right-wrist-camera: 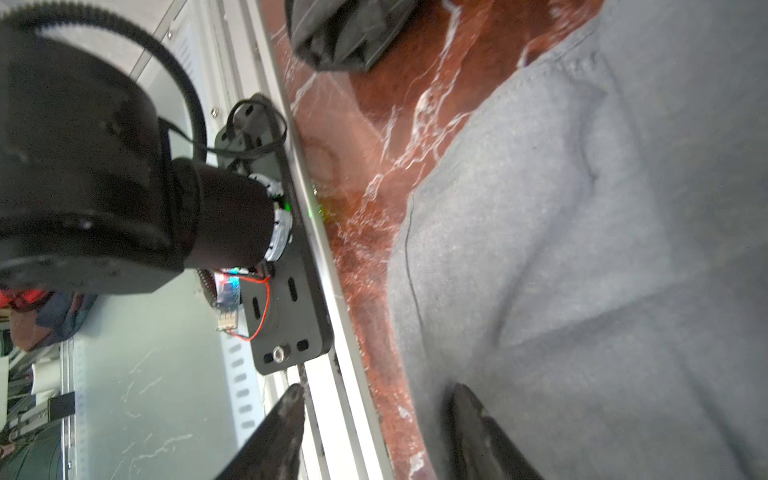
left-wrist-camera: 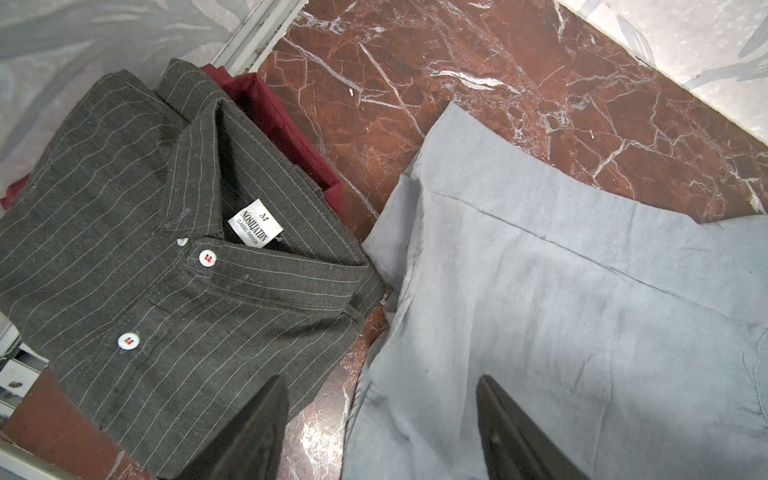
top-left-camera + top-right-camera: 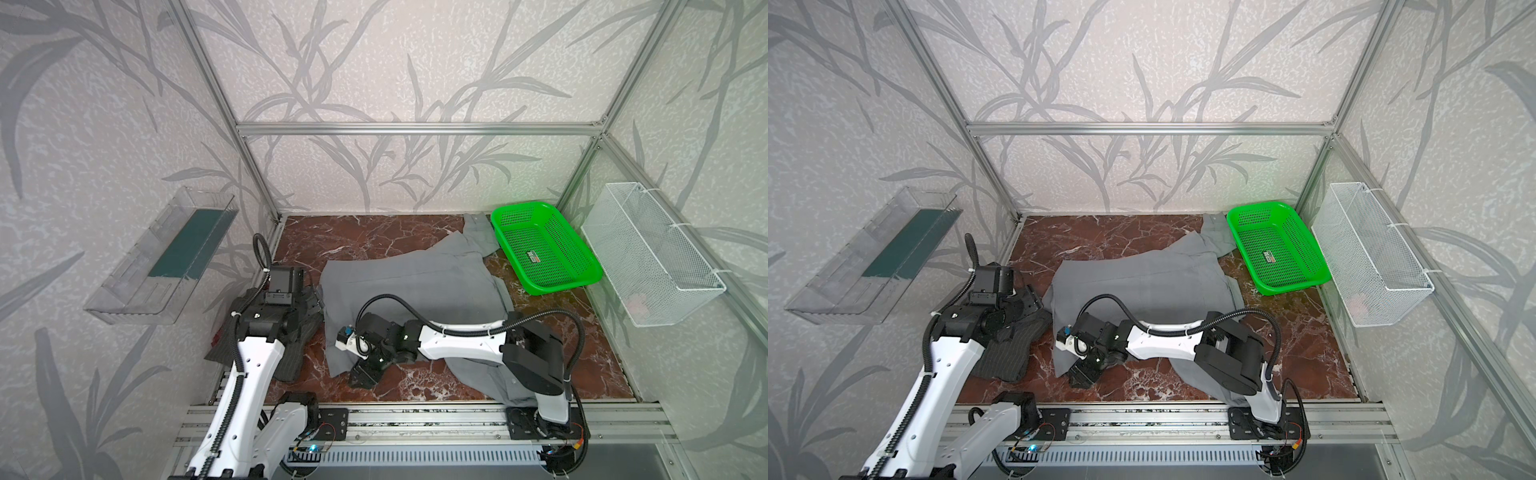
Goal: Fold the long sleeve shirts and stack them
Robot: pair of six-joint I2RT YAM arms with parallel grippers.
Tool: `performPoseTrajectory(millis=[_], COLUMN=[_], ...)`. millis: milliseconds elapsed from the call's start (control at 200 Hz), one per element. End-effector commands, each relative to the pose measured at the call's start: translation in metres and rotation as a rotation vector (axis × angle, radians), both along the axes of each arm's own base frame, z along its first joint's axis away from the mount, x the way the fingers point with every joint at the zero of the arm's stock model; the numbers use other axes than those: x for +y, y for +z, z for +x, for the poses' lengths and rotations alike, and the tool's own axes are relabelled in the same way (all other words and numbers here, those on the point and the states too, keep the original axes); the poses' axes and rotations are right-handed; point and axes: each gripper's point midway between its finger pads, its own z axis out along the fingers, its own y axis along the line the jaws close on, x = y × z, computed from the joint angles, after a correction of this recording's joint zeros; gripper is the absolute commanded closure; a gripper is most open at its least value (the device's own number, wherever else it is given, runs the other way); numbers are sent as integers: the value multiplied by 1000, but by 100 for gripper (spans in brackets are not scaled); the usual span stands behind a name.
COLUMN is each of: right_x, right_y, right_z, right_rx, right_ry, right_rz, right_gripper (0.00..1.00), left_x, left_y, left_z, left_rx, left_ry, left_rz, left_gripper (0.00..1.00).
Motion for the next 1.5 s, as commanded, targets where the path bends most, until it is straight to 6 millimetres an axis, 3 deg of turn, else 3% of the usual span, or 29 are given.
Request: performPoseTrajectory(millis=[0,95,355,380,425,445,505,625,725,820,1070,1235,1494], right_x=[-8,-22,-64,-78,-91,-99,-121,-181,-224,-252,-301,-321,-338], right_y=[18,19,47,48,41,50,46,24,3,-13,-37,-72,-93], right_z=[-10,12,90,111,126,135,156,199,223,234,248,255,281], right_rx=[-34,-84,59,48,30,13,16,15,-10,-1,1,112,161], right_ry=[38,-40,-381,-455,-520,-553,-645,-863,-1001,-1088,-1259,-1319,-1384], right_rz=[29,-9,53,47,18,34,0,-112,-200,-254,-316,-368,-379], right_gripper=[40,36,37,38,39,39,41,44,45,45,44,44,44], left_x=[2,-10,-25,-27,-32,-34,-43,-58,-71,-78,-100,-106,-114], left_y=[-10,-21,-39,-41,-47,-50,-62,-79,-89,-100,-133,-159,-173], left_z=[-9,-5,-1,-1,-2,-2,-2,4,13,25,46,62,103], left_rx=[43,58,101,102,113,120,146,201,248,286,378,472,529], left_ry=[33,6,-32,-39,-49,-55,-76,-126,-149,-156,-185,-184,-195], left_rz=[-17,-82,-152,-156,-166,-170,-176,-127,-141,-137,-158,-143,-103], left_gripper=[27,19,19,19,19,19,19,18,18,19,19,19,19])
